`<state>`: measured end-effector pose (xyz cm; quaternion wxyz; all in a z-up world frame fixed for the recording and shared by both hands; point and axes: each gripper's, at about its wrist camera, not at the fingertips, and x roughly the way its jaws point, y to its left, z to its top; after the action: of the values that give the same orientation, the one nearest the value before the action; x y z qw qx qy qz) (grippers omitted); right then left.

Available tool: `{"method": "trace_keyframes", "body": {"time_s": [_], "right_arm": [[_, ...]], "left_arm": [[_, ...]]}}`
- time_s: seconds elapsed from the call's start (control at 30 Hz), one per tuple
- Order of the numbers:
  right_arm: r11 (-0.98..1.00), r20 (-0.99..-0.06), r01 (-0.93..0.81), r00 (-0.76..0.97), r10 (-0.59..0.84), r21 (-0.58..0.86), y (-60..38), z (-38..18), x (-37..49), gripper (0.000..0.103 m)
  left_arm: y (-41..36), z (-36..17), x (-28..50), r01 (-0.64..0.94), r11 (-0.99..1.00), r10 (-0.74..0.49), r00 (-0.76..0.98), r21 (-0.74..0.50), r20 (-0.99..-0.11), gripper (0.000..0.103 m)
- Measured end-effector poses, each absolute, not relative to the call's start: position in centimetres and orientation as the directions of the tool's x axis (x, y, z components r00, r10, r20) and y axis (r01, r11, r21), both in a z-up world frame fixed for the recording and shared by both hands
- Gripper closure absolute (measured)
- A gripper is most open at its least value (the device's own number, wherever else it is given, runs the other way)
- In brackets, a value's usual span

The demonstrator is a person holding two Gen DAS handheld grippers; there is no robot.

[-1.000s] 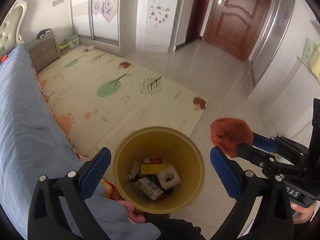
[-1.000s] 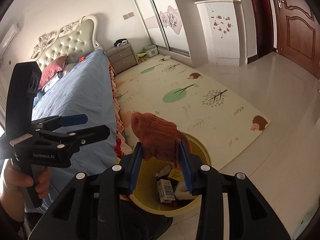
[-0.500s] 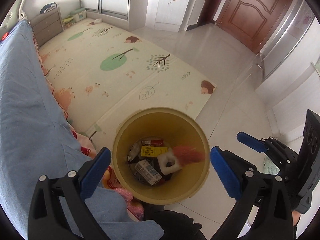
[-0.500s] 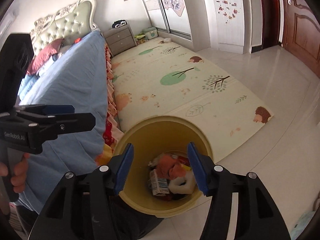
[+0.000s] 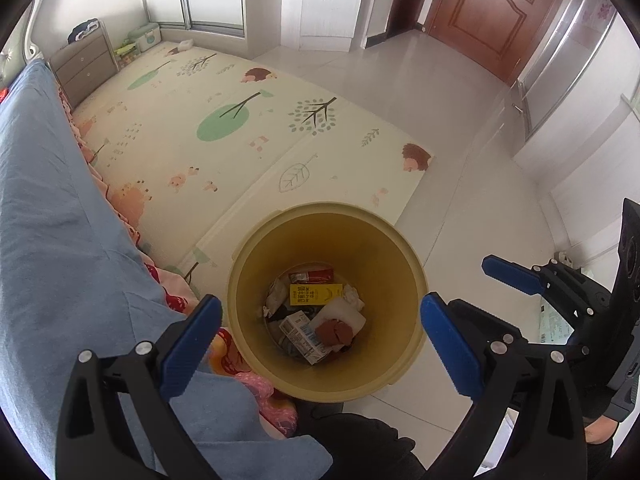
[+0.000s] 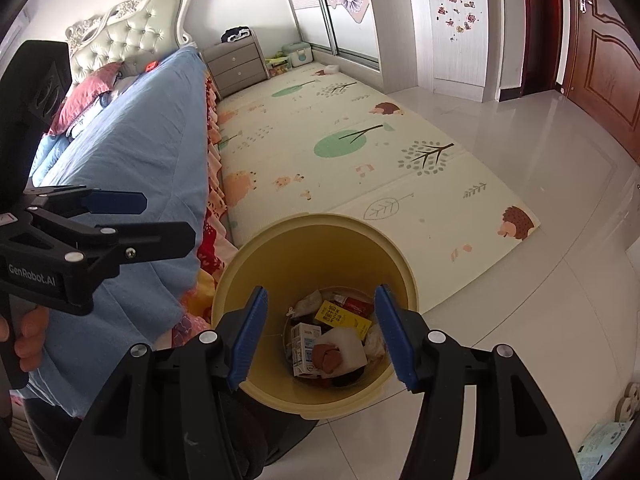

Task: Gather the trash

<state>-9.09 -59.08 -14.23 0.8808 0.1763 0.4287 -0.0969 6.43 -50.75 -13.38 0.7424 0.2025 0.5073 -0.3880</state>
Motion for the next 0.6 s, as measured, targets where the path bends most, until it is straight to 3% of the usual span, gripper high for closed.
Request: {"method": "trace_keyframes", "body": {"time_s": [0.6], "right_arm": [[0.928, -0.795, 0.330, 0.603, -0.067, 0.172, -58.35, -13.24, -8.89, 0.047]], "left_arm": [[-50.05, -12.40, 6.31, 0.786, 0.609, -0.422, 0.205, -0.108, -0.883, 0.004]]}}
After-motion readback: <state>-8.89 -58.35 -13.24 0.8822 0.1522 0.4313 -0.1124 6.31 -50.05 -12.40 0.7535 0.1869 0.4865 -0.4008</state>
